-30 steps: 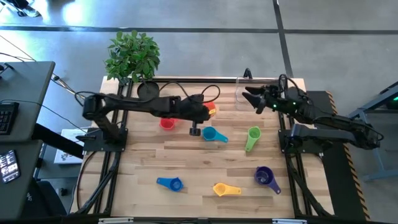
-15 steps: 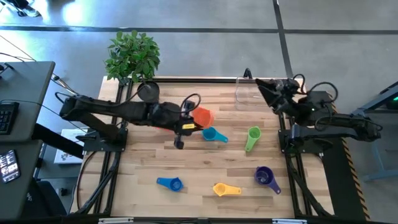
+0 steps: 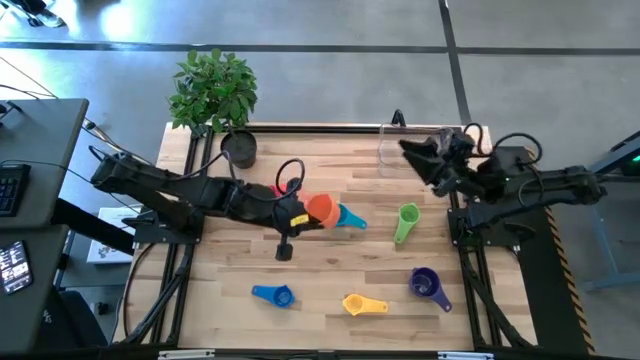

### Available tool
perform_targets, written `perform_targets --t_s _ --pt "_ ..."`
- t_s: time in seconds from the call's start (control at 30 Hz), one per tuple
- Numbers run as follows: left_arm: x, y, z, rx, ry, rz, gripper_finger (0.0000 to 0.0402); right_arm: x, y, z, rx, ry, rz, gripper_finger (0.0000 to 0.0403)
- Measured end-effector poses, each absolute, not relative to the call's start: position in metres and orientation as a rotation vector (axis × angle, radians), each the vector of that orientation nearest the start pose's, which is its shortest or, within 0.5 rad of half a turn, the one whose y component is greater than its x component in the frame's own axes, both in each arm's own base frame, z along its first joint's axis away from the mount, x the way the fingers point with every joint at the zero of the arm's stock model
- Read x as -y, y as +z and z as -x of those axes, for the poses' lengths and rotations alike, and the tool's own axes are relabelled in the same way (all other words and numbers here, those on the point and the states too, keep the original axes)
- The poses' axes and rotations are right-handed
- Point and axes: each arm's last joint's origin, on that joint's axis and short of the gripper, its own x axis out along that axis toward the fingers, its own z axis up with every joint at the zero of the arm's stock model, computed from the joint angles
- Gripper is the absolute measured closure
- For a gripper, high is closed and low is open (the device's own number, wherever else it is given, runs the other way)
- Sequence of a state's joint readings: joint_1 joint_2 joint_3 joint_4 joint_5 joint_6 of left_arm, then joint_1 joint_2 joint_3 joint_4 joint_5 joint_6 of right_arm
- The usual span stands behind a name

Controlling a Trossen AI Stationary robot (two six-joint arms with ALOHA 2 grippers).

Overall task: Nest measuring cups in basket
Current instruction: Stack the orange measuring cup on top of the purple measuring cup

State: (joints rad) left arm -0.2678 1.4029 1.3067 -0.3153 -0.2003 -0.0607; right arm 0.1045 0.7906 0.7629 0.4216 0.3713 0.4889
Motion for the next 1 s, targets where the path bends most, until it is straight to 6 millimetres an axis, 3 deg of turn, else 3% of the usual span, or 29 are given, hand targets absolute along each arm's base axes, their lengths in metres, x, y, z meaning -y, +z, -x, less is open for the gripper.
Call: perform_targets --t_s 0.23,0.4,0.67,1.0 --pt "0.081 0.355 -0.308 -0.422 0.042 0.275 0.0396 -0.017 0.387 -0.189 0.143 -0.333 -0.565 0.0146" --pt "0.083 0.344 -0.319 -0.442 0.077 0.340 0.0396 -0.021 0.387 -0.196 -0.004 -0.396 -0.552 0.0146" --pt "0.090 0.306 -0.341 -0.569 0.126 0.387 0.0396 -0.021 0.380 -0.195 -0.156 -0.444 -0.506 0.0146" --pt "0.099 0.249 -0.368 -0.725 0.175 0.379 0.0396 -0.019 0.375 -0.189 -0.221 -0.453 -0.483 0.0146"
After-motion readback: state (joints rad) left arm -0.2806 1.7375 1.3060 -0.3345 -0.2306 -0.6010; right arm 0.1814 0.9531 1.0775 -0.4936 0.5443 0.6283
